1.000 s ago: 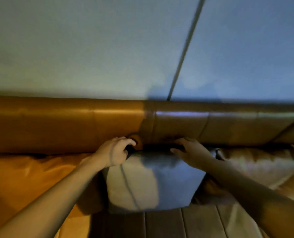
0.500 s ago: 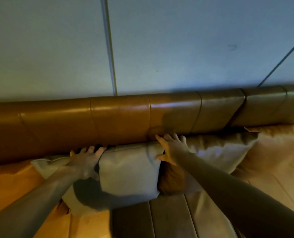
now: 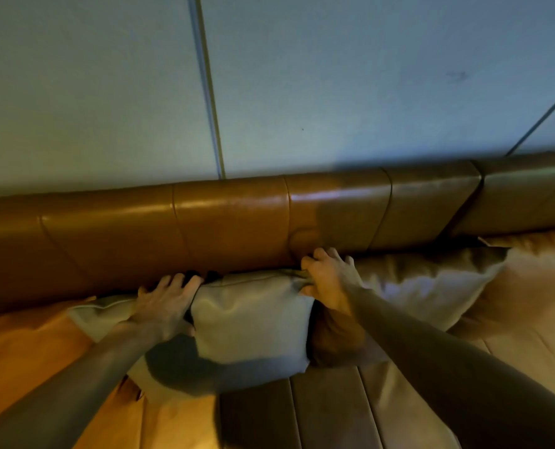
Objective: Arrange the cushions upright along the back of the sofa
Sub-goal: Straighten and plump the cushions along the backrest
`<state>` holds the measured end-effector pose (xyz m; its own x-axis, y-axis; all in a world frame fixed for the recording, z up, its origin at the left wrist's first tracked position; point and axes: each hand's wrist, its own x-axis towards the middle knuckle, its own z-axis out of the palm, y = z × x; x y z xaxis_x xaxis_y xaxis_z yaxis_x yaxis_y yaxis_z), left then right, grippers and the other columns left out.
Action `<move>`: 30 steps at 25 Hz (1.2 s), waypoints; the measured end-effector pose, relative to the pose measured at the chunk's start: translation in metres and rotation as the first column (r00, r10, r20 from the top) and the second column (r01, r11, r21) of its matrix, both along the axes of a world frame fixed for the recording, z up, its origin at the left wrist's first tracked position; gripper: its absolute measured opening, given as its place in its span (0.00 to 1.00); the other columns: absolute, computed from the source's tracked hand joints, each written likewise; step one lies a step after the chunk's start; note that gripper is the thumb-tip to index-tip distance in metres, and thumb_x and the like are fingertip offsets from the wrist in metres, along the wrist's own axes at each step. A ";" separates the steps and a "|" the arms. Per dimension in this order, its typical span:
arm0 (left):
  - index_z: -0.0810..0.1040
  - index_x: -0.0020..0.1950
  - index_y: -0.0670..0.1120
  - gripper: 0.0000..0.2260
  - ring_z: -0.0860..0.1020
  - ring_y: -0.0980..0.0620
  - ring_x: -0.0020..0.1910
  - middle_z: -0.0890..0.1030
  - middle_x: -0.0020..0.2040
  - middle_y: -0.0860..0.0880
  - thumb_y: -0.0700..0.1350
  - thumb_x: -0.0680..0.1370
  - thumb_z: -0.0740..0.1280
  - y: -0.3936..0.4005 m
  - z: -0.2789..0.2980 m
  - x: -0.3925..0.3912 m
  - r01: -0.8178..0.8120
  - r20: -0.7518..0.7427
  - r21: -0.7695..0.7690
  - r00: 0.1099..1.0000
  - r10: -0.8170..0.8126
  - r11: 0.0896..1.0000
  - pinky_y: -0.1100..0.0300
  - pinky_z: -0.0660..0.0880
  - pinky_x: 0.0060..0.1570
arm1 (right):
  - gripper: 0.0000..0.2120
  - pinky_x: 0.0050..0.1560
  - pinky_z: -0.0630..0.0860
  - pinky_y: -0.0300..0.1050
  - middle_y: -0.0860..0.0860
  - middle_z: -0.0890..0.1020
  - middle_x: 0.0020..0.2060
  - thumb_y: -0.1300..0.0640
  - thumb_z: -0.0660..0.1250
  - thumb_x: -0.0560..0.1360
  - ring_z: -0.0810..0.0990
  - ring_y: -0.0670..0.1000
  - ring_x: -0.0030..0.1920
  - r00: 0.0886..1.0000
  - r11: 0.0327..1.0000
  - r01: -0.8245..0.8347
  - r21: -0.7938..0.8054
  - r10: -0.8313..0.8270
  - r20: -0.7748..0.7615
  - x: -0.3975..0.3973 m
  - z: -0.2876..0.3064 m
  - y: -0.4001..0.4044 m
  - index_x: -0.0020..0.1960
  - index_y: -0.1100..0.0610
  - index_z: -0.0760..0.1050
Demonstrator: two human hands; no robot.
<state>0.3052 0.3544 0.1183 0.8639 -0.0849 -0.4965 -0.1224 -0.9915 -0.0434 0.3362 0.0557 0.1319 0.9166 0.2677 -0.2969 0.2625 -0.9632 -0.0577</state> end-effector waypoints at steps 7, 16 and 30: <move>0.46 0.78 0.57 0.43 0.54 0.45 0.77 0.54 0.78 0.50 0.71 0.70 0.62 -0.076 0.023 0.025 -0.047 -0.136 -0.234 0.991 0.015 0.971 0.44 0.58 0.71 | 0.33 0.66 0.66 0.57 0.52 0.68 0.70 0.32 0.57 0.75 0.65 0.57 0.70 0.985 0.963 0.167 0.209 -0.174 0.014 -0.011 -0.008 -0.067 0.74 0.49 0.62; 0.51 0.77 0.56 0.40 0.57 0.49 0.76 0.56 0.77 0.53 0.74 0.71 0.52 -0.278 0.013 0.039 0.361 0.207 -0.191 0.924 -0.322 0.913 0.47 0.56 0.72 | 0.35 0.72 0.56 0.65 0.48 0.51 0.80 0.33 0.53 0.77 0.46 0.55 0.79 0.920 0.921 0.387 0.038 -0.389 0.042 -0.029 -0.011 -0.286 0.78 0.47 0.52; 0.42 0.77 0.60 0.40 0.64 0.44 0.73 0.60 0.77 0.49 0.68 0.73 0.61 -0.351 -0.012 0.058 0.311 0.001 -0.020 0.951 -0.311 0.950 0.45 0.69 0.65 | 0.34 0.74 0.46 0.64 0.45 0.48 0.80 0.36 0.54 0.78 0.34 0.53 0.77 0.932 0.941 0.324 0.102 -0.336 0.138 -0.012 -0.046 -0.374 0.79 0.45 0.45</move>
<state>0.3629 0.0038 0.1062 0.7921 -0.3587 -0.4939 -0.4245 -0.9051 -0.0234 0.3238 -0.3181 0.0854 0.9894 -0.0411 -0.1389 -0.0579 -0.9912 -0.1189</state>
